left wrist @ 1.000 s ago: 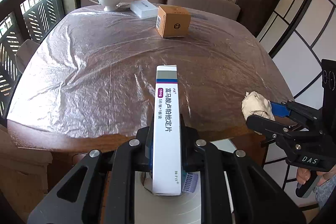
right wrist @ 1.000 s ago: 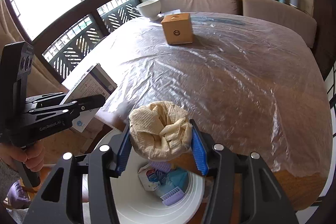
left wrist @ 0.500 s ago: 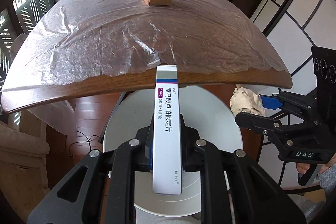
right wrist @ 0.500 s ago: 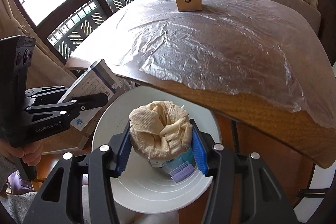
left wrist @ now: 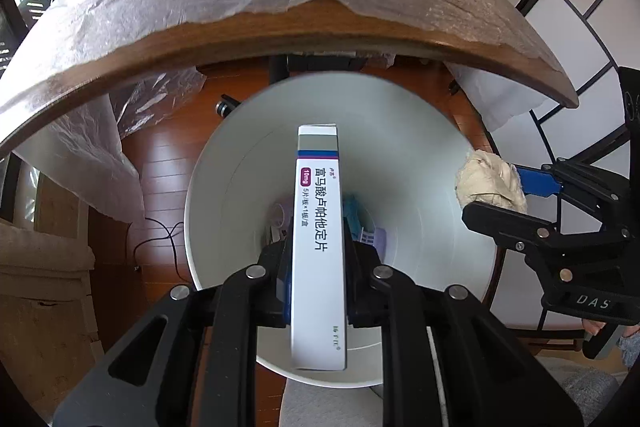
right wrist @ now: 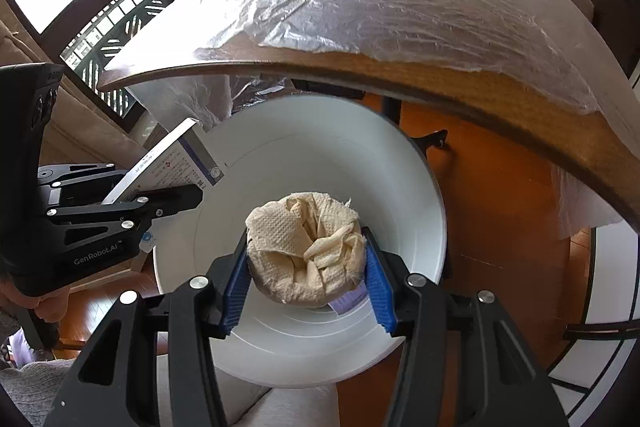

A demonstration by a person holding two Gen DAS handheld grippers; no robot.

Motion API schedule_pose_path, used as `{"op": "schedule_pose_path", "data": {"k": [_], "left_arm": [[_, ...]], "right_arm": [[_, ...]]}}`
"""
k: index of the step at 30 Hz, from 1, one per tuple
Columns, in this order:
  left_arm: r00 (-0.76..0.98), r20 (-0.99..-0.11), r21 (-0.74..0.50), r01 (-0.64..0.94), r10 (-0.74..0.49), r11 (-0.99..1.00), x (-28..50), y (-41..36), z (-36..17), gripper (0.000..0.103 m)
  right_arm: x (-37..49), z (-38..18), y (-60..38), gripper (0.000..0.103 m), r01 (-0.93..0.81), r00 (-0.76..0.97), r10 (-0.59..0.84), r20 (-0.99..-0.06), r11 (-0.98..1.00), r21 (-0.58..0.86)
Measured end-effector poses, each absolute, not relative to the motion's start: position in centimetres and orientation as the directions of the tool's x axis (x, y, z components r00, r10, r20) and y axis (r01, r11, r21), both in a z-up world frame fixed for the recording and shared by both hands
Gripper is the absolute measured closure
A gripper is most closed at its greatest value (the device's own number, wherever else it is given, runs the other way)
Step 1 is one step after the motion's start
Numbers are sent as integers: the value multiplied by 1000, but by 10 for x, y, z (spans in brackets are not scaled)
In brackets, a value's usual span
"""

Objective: Collect trash
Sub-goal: 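Carry the white medicine box and cloth bundle over the white bin with both tools, then open the left tool over the bin while the right tool releases the cloth bundle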

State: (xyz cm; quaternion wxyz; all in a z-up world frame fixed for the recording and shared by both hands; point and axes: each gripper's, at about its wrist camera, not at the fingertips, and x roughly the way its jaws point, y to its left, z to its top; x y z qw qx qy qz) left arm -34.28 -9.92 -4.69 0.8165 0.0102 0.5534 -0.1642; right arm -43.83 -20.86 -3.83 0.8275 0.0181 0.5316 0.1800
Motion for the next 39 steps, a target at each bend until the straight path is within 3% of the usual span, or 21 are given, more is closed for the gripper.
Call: {"op": "schedule_pose_path", "data": {"k": [20, 21, 22, 23, 24, 29, 33, 39], "left_arm": [[248, -940, -135, 354, -232, 925, -339, -104, -82, 83], [255, -937, -136, 359, -237, 923, -340, -103, -81, 79], [261, -938, -127, 357, -230, 925, -339, -103, -80, 55], [272, -937, -114, 349, -217, 930, -339, -101, -80, 38], [295, -931, -108, 340, -215, 934, -340, -99, -77, 25], [321, -925, -98, 310, -201, 946, -337, -89, -70, 25], [339, -919, -108, 272, -200, 956, -335, -79, -53, 25], [491, -838, -140, 229, -239, 963, -333, -63, 15, 3]], "right_arm": [[-441, -67, -193, 52, -193, 347, 235, -908, 965, 176], [-442, -66, -191, 52, -198, 347, 236, -907, 964, 175], [-443, -66, -192, 47, -200, 353, 229, -907, 966, 165], [-444, -65, -192, 35, -199, 359, 218, -908, 968, 153], [-446, -62, -192, 31, -201, 374, 212, -903, 969, 144], [-451, -50, -197, 18, -204, 414, 192, -890, 972, 115], [-454, -35, -201, 14, -227, 453, 183, -873, 970, 86], [-452, 18, -204, 4, -260, 587, 188, -788, 965, 37]]}}
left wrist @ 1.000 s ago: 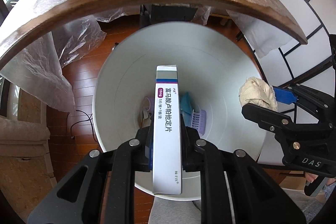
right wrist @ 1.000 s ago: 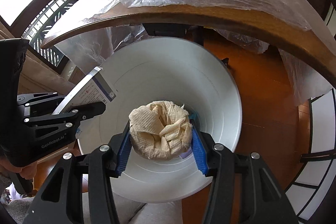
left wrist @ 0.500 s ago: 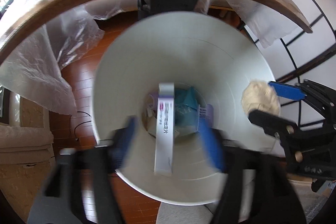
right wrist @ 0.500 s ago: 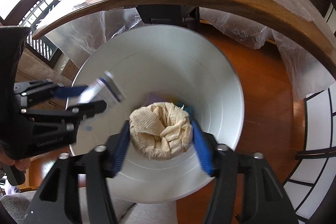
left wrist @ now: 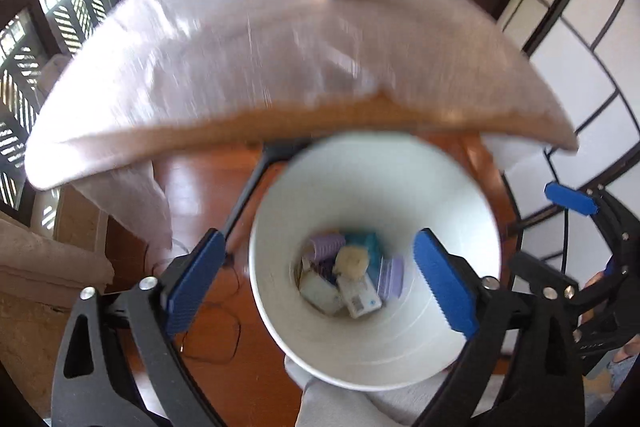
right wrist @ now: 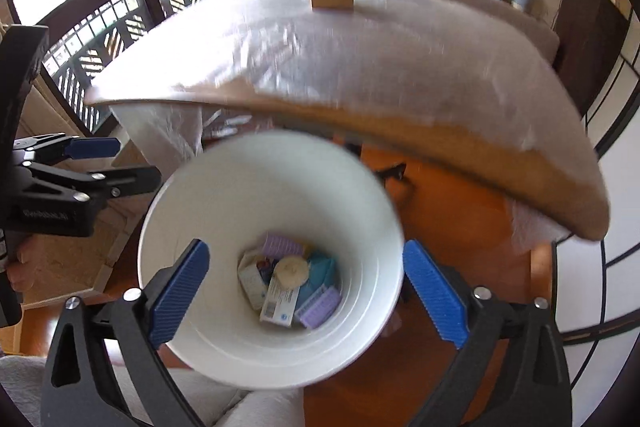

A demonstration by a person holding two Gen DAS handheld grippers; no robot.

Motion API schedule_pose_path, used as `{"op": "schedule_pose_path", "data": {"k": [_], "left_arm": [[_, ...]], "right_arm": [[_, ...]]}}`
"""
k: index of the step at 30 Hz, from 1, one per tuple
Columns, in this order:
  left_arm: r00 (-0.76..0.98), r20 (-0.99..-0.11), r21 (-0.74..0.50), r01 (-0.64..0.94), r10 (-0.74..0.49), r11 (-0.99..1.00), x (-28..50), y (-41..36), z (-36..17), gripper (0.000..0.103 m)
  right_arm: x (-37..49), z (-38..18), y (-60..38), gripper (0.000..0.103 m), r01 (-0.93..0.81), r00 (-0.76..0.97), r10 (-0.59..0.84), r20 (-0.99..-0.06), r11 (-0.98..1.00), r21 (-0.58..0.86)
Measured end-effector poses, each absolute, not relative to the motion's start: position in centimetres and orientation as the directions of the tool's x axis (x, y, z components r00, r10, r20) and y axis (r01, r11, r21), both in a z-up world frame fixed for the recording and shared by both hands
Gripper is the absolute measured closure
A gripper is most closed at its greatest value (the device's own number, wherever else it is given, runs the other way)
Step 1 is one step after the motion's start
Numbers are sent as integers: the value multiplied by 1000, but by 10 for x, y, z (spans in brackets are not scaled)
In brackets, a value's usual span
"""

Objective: Collect trash
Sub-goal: 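Open the left tool over the bin while the right tool releases the cloth bundle, then move the left tool to the white plastic box while the right tool approaches the tan box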

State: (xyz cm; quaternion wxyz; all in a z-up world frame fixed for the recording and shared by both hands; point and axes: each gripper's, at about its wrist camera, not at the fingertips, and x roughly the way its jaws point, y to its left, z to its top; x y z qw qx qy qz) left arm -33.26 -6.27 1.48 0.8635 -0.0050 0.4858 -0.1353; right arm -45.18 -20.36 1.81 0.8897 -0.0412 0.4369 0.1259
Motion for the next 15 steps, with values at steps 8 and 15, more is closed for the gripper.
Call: {"op": "schedule_pose_path", "data": {"k": [8, 15], "left_arm": [[616, -752, -180, 150, -235, 972, -265, -52, 77, 2], [639, -745, -161, 104, -190, 981, -185, -50, 100, 2]], "right_arm": [[-393, 62, -194, 4, -306, 689, 223, -690, 952, 2], [-321, 74, -173, 4, -323, 729, 211, -651, 945, -56]]}}
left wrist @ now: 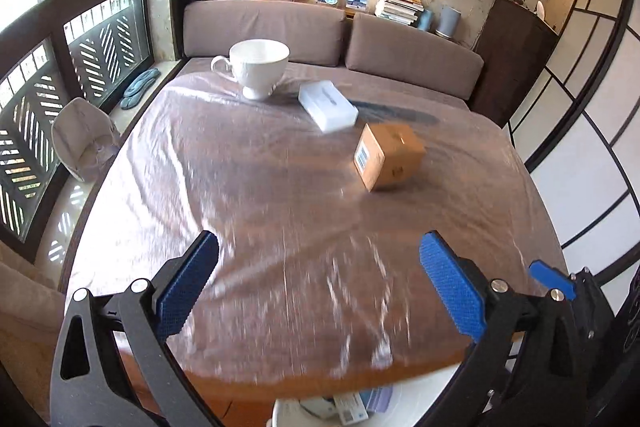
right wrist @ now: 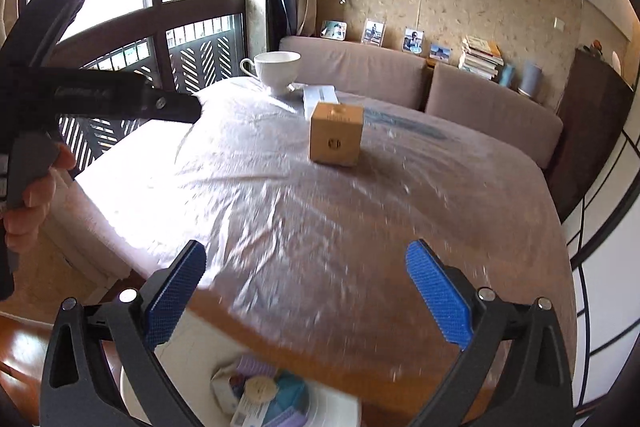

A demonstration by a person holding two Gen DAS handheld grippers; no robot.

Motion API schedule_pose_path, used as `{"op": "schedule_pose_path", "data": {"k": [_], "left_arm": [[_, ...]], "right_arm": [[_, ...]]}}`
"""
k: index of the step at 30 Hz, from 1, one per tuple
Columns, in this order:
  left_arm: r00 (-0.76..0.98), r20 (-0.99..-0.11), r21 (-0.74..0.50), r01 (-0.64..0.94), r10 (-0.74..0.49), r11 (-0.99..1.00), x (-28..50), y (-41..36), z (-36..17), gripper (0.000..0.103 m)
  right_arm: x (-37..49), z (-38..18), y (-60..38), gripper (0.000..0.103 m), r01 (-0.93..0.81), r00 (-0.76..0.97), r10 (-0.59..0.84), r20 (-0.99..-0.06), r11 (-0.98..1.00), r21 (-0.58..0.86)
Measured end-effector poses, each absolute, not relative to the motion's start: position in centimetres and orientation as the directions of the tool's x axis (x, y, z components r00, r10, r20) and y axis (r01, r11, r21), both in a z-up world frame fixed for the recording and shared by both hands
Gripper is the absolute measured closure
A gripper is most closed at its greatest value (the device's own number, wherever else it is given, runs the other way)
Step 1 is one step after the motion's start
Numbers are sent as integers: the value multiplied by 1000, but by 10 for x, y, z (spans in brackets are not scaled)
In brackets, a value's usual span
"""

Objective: Collect trash
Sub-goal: 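Move the left tool to the white plastic box while the right tool approaches the tan box, then grasp the white plastic box with the left tool while the right tool grasps the tan box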

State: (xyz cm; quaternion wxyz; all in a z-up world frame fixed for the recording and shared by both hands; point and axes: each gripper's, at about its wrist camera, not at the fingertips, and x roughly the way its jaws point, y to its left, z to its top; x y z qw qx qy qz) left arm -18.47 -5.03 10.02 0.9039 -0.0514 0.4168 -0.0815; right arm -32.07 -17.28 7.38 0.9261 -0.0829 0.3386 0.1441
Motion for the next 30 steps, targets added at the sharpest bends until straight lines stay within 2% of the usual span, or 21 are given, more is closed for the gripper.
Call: {"op": "schedule_pose_path", "data": {"k": [3, 9, 17, 22, 30], "left_arm": [[617, -768, -148, 93, -173, 985, -153, -50, 100, 2], [559, -804, -128, 168, -201, 978, -86, -63, 86, 2], [482, -839, -171, 209, -253, 963, -2, -81, 58, 2], [452, -851, -197, 197, -267, 960, 25, -89, 39, 2], [455, -855, -170, 210, -251, 963, 43, -102, 27, 2]], "right_arm": [[-295, 70, -166, 4, -315, 729, 199, -655, 947, -62], [-240, 69, -149, 4, -273, 740, 163, -653, 959, -70], [-181, 49, -125, 4, -241, 742, 78, -666, 958, -157], [-155, 40, -128, 4, -222, 735, 69, -675, 964, -144], [-140, 33, -131, 4, -230, 726, 88, -682, 966, -121]]}}
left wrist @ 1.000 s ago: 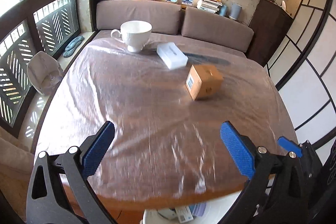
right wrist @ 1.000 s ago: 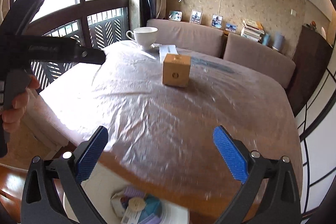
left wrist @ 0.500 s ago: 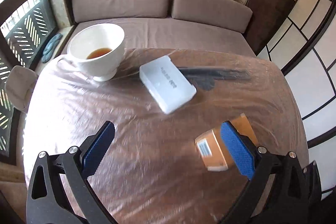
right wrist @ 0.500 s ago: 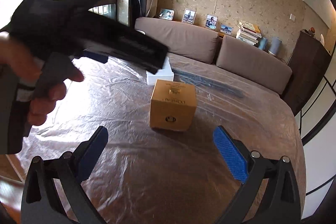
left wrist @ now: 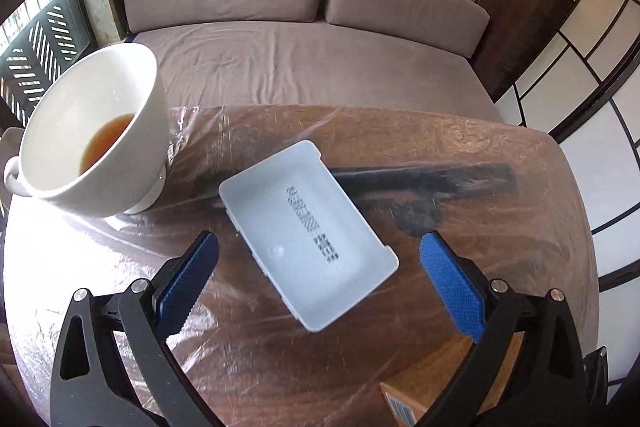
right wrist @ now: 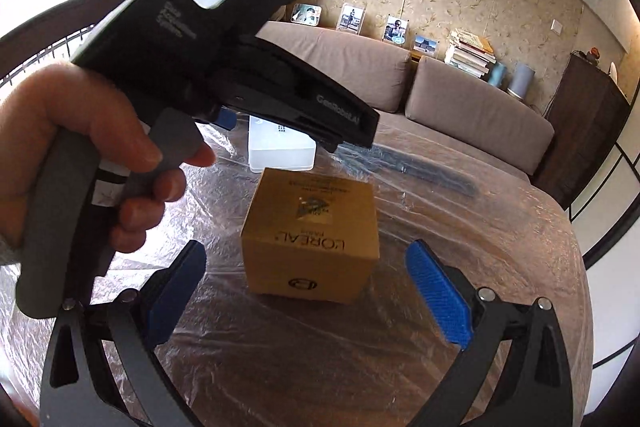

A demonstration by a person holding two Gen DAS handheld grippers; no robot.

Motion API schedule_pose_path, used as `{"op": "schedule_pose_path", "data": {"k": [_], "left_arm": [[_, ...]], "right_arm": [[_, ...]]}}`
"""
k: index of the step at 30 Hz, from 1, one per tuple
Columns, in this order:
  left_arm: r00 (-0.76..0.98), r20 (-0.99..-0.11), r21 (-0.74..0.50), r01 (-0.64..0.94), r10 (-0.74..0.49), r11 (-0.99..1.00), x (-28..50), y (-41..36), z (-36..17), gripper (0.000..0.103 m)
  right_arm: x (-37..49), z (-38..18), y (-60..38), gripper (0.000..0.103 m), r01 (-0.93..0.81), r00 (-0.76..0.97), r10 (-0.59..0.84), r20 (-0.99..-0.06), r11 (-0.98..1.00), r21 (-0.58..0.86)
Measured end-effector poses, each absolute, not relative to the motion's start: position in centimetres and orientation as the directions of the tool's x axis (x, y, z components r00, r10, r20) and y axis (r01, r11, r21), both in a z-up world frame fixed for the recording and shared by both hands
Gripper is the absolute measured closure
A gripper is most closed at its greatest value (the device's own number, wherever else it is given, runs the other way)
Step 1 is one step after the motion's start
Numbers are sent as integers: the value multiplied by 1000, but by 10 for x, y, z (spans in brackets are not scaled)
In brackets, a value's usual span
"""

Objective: Collect trash
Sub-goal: 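Grasp the white plastic box with the left tool while the right tool grasps the tan box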

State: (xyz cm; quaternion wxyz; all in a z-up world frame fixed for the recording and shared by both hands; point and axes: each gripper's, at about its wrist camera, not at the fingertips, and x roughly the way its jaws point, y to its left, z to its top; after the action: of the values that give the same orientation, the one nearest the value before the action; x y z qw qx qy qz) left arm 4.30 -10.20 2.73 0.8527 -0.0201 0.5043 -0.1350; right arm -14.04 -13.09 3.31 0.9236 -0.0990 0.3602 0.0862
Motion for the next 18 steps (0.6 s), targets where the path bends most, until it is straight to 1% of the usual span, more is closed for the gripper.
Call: {"op": "schedule_pose_path", "data": {"k": [6, 7, 8, 10, 11, 13, 14, 15, 18], "left_arm": [[465, -856, -139, 215, -227, 967, 47, -105, 22, 2], [465, -856, -135, 220, -225, 966, 48, -105, 22, 3], [466, -856, -130, 225, -224, 966, 48, -105, 21, 4], [476, -853, -110, 236, -214, 965, 51, -107, 21, 12], [482, -851, -97, 242, -207, 965, 50, -107, 21, 14], [491, -847, -85, 255, -205, 963, 48, -109, 21, 23], [496, -844, -81, 264, -207, 961, 46, -110, 22, 26], [502, -841, -68, 273, -203, 960, 44, -111, 22, 34], [509, -836, -55, 297, -207, 953, 38, -113, 23, 36]], "right_arm": [[-128, 33, -130, 5, -250, 707, 120, -697, 964, -87], [-125, 33, -131, 8, -253, 698, 129, -704, 965, -74], [-123, 33, -133, 16, -258, 686, 142, -713, 964, -56], [-120, 31, -134, 25, -254, 667, 149, -730, 967, -34], [-116, 32, -136, 34, -252, 663, 152, -733, 967, -27], [-113, 30, -138, 45, -251, 652, 159, -742, 968, -13], [-113, 31, -138, 45, -252, 651, 164, -741, 968, -7], [-114, 31, -140, 45, -254, 650, 174, -740, 967, 4], [-119, 32, -144, 45, -252, 652, 185, -736, 968, 20]]}}
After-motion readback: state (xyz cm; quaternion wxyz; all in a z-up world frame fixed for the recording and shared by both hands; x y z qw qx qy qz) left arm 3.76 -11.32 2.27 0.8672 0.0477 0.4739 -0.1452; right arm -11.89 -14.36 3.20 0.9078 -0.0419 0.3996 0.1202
